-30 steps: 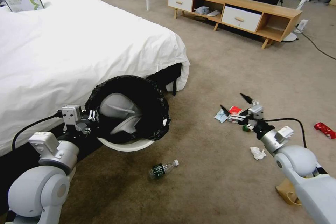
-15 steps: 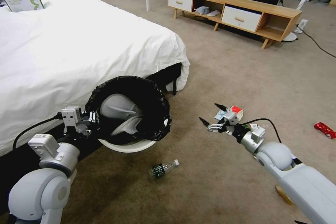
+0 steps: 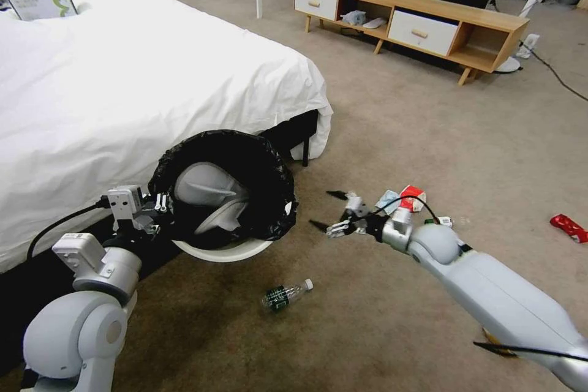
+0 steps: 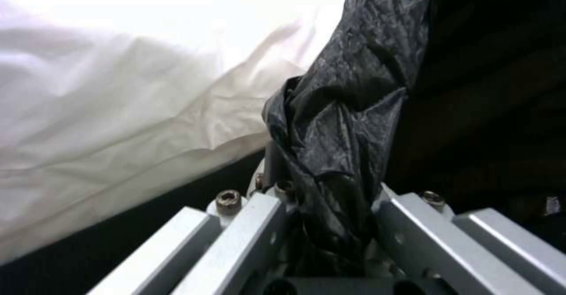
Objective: Pick up the trash bin and place the garbage on the floor into it.
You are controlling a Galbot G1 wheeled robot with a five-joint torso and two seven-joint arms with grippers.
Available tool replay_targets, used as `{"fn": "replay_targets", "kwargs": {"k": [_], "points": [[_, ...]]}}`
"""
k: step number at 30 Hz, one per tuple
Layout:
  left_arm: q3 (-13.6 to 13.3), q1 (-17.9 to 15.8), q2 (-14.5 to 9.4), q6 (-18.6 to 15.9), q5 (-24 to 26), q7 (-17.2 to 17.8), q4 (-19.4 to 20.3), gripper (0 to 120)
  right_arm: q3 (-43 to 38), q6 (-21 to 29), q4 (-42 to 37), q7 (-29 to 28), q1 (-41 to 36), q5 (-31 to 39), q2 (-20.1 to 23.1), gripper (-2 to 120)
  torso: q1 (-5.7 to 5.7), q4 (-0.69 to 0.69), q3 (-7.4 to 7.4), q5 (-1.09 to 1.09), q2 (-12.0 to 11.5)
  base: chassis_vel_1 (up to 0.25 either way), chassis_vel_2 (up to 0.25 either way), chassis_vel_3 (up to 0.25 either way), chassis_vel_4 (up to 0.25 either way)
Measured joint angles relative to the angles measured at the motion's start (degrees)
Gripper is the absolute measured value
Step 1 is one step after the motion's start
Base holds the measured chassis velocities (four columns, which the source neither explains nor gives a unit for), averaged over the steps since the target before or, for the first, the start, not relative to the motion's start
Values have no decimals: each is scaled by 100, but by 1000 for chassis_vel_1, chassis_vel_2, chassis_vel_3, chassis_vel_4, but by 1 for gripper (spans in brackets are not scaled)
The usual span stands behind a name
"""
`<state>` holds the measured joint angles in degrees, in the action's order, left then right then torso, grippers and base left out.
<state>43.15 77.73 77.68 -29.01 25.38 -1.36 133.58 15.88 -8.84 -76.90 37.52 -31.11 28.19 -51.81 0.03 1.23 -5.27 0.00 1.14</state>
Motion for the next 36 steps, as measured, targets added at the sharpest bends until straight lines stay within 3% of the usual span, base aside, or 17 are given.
{"fn": "replay_targets", "kwargs": {"k": [7,8,11,17,20,21,23,28,36], "points": [[21,4,9,41,-9,-14,-49,2,291,-49,623,744,396,-249,-345,100,0,0,0,0,0,0,0,0,0],[23,0,26,54,-20,-15,-71,2,347,-104,939,1153,553,-510,-541,100,0,0,0,0,0,0,0,0,0],[23,-2,55,78,-31,-18,-88,2,390,-307,1328,1658,733,-823,-801,100,0,0,0,-1,0,0,0,0,0],[23,4,65,94,-41,-19,-100,2,370,-503,1704,2232,905,-1395,-1158,100,0,1,0,-1,0,0,0,0,0],[43,22,44,121,-42,-23,-119,2,238,-740,2106,3055,1102,-2011,-1679,100,0,-3,0,1,0,0,0,0,0],[43,22,44,121,-42,-23,-119,2,238,-740,2106,3055,1102,-2011,-1679,100,0,-3,0,1,0,0,0,0,0],[57,52,36,151,-39,-25,-129,2,42,-896,2372,3848,1259,-2630,-2022,100,0,-1,0,-1,0,0,0,0,0],[58,86,39,323,-37,-77,-136,2,-196,-1008,2612,4559,1410,-3458,-2300,100,0,0,1,-1,0,0,0,0,0],[37,82,63,344,-59,-83,-146,2,-257,-1121,2940,4782,1457,-3919,-2451,100,0,0,0,0,0,0,0,0,0]]}}
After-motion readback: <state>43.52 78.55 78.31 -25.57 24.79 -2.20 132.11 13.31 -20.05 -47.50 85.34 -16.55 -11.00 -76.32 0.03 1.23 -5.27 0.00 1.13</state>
